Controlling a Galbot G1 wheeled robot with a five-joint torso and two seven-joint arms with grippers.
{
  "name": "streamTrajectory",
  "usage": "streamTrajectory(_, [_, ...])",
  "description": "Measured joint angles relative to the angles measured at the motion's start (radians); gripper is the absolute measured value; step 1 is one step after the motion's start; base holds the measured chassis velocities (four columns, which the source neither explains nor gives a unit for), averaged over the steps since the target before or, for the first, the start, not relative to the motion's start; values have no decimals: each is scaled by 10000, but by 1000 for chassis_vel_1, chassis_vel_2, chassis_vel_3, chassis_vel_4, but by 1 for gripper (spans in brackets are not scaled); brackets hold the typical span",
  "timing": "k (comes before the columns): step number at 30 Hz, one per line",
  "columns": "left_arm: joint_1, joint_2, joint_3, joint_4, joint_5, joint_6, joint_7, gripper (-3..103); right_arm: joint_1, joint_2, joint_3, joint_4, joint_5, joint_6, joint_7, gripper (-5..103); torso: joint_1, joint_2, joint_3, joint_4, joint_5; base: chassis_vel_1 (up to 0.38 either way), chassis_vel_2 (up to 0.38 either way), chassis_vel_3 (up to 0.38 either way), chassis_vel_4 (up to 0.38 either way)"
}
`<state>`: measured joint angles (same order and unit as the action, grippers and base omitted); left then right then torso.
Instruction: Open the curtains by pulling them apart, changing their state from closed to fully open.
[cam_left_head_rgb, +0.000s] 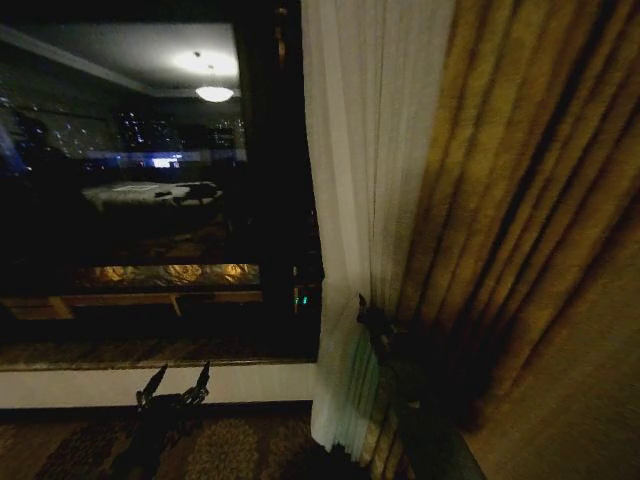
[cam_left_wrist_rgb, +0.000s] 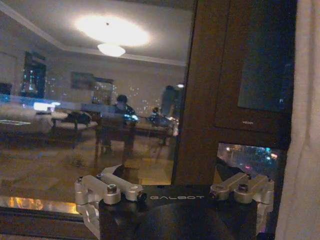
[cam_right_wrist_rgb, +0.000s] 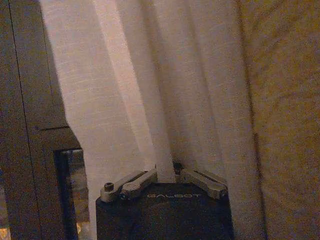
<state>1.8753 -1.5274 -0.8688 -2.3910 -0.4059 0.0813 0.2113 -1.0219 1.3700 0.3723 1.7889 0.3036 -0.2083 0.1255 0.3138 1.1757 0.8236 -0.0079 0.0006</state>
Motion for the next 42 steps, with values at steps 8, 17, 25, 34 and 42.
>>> streamTrajectory(8, [10,-32,4,9,17,-32,150,100,87,11,402,-373,-134,-31,192,0,1,1,-1,5,-6,23,35,-19,-23])
streamTrajectory(17, [-45,-52,36,1,18,-34,166,100,602,-645,2197,-1801,-645,42,404,0,0,1,-2,4,-5,0,0,0,0])
streamTrajectory(25, [-57,-94,103,-7,19,-34,190,100,846,-1121,3055,-2403,-712,49,777,0,0,1,0,3,-4,0,0,0,0])
streamTrajectory(34, [-93,-148,132,-6,23,-35,209,100,-302,-1123,2744,-865,-522,-507,535,5,0,-2,3,-3,8,0,0,0,0])
streamTrajectory(42, [-308,-224,127,90,191,35,162,100,-2036,-833,2193,1567,-554,-974,-41,32,0,-1,1,0,-4,0,0,0,0])
